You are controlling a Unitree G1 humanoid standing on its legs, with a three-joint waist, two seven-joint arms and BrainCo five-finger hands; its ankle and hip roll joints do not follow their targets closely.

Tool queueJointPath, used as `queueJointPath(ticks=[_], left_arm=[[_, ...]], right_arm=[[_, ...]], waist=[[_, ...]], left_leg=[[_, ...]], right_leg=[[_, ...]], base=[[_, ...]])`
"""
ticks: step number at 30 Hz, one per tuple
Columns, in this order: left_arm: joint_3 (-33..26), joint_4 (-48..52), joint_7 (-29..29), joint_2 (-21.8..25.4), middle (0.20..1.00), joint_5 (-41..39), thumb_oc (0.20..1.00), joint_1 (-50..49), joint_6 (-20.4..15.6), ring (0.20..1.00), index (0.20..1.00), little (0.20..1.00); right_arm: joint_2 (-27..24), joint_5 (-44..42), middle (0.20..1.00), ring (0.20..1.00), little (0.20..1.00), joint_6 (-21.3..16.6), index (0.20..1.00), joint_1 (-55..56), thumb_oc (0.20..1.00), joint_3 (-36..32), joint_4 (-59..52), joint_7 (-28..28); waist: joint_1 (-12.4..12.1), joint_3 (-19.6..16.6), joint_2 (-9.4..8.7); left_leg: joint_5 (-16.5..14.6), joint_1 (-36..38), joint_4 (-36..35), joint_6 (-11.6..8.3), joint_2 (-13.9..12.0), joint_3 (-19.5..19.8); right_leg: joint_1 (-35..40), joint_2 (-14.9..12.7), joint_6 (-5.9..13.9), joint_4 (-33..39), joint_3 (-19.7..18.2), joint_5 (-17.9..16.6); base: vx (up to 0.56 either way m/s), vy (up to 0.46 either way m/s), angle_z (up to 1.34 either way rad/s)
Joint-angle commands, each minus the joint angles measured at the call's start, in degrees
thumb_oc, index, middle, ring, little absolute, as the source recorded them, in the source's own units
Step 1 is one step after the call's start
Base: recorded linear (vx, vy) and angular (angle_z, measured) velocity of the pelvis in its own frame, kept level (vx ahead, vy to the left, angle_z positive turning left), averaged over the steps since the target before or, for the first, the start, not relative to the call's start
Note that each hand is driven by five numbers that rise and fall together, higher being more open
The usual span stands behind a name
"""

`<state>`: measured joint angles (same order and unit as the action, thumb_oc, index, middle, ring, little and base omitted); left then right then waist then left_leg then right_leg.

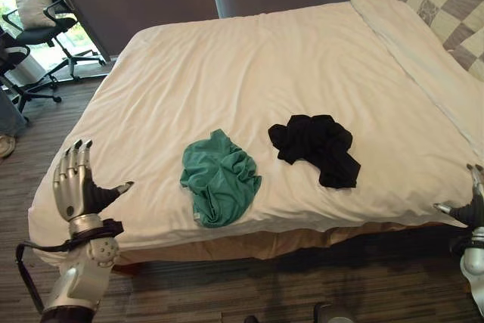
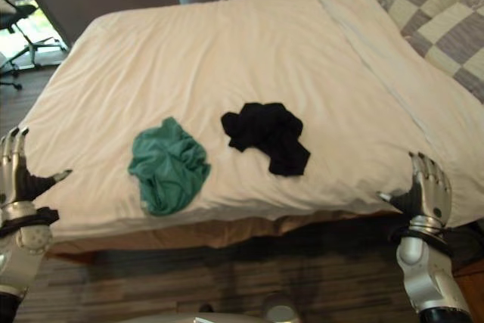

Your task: Tidy up the quilt and then pick up the clothes from the bed and put them into the laundry hamper.

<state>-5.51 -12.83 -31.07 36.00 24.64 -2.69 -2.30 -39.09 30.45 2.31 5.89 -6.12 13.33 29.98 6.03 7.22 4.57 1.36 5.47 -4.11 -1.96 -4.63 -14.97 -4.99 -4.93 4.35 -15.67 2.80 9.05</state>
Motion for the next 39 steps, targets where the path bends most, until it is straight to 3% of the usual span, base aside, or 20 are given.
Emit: queueJointPath(ticks=[1,9,12,20,21,22,26,29,35,39], left_arm=[[0.34,-1.95,0.72,2.53,1.0,-2.65,1.0,4.54,-0.89,1.0,1.0,1.0],[12.95,-13.29,3.66,-1.68,1.0,-3.21,1.0,19.71,4.31,1.0,1.0,1.0],[18.08,-17.7,3.45,-2.95,1.0,-1.38,1.0,27.07,5.61,1.0,1.0,1.0],[25.63,-29.87,4.33,-7.72,1.0,2.0,1.0,34.23,7.56,1.0,1.0,1.0],[26.48,-33.82,5.04,-9.19,0.429,2.32,0.429,34.51,8.01,0.429,0.429,0.429],[27.06,-38.03,6.6,-10.84,0.2,2.99,0.2,34.2,8.61,0.2,0.2,0.2],[28.03,-48.73,10.92,-15.96,0.2,4.59,0.2,31.94,9.02,0.2,0.2,0.2],[25.88,-51.23,11.04,-19.14,0.2,1.36,0.2,27.52,8.71,0.2,0.2,0.2],[19.81,-53.53,10.48,-20.73,0.2,-5.49,0.2,12.29,7.53,0.2,0.2,0.2],[19.14,-54.98,11.36,-19.61,0.2,-4.69,0.2,6.58,7.43,0.2,0.2,0.2]], right_arm=[[1.31,3.25,1.0,1.0,1.0,-0.33,1.0,-6.31,1.0,1.69,-1.63,1.92],[1.89,4.18,1.0,1.0,1.0,1.17,1.0,-16.05,1.0,8.77,-5.17,2.14],[4.79,2.74,1.0,1.0,1.0,-0.25,1.0,-15.02,1.0,9.46,-8.6,4.21],[9.05,0.55,1.0,1.0,1.0,-4.04,1.0,-10.55,1.0,13.88,-12.97,4.18],[9.21,0.38,1.0,1.0,1.0,-4.25,1.0,-10.22,1.0,14.37,-13.2,3.98],[9.15,0.3,1.0,1.0,1.0,-4.3,1.0,-9.92,1.0,14.48,-13.55,3.36],[7.59,1.99,1.0,1.0,1.0,-4.34,1.0,-10.49,1.0,15.43,-15.29,1.87],[6.39,4.14,1.0,1.0,1.0,-3.46,1.0,-13.32,1.0,16.0,-15.46,2.23],[4.02,4.57,1.0,1.0,1.0,-1.28,1.0,-20.98,1.0,15.74,-13.26,2.76],[2.04,4.64,1.0,1.0,1.0,-1.06,1.0,-26.56,1.0,17.75,-10.72,1.0]], waist=[[-0.29,2.16,-4.63],[1.29,6.43,-4.7],[3.49,8.0,-4.12],[7.91,9.77,-2.91],[8.32,9.84,-2.92],[8.71,9.92,-2.93],[8.99,9.62,-2.7],[7.86,9.17,-2.57],[2.66,7.74,-2.37],[-0.22,7.34,-2.25]], left_leg=[[-4.79,1.92,-0.64,-2.73,0.06,-0.09],[-3.09,-2.61,-0.52,-2.98,-0.56,-1.55],[-2.59,-5.19,-0.68,-3.17,-0.81,-2.5],[-2.19,-6.5,-0.66,-3.46,-1.26,-7.19],[-2.14,-6.43,-0.62,-3.49,-1.32,-7.61],[-2.14,-6.28,-0.6,-3.56,-1.51,-7.99],[-2.34,-5.14,-0.61,-3.8,-2.09,-8.42],[-2.3,-4.44,-0.69,-3.87,-2.48,-7.55],[-1.97,-3.25,-0.89,-4.19,-2.98,-5.09],[-2.08,-2.49,-0.89,-4.47,-3.14,-3.71]], right_leg=[[8.62,-6.58,6.44,18.58,1.1,-6.92],[2.43,-5.98,6.1,17.78,-0.87,-7.98],[-1.46,-5.27,6.3,17.12,-2.33,-8.2],[-5.54,-4.43,7.22,17.89,-5.45,-9.53],[-5.74,-4.32,7.24,17.83,-5.63,-9.55],[-5.86,-4.24,7.24,17.75,-5.84,-9.53],[-5.2,-4.12,6.84,17.39,-5.81,-9.28],[-4.27,-4.01,6.12,17.1,-4.91,-8.85],[-0.86,-4.07,4.86,17.49,-1.69,-8.17],[1.51,-4.22,4.6,17.57,0.54,-7.33]], base=[[-0.04,-0.004,-0.02],[-0.1,-0.012,-0.08],[-0.06,-0.019,-0.12],[0.0,0.015,-0.37],[0.03,0.003,-0.45],[0.03,-0.006,-0.36],[0.03,-0.014,-0.12],[0.03,-0.052,0.09],[0.03,-0.077,0.26],[0.03,-0.066,0.31]])
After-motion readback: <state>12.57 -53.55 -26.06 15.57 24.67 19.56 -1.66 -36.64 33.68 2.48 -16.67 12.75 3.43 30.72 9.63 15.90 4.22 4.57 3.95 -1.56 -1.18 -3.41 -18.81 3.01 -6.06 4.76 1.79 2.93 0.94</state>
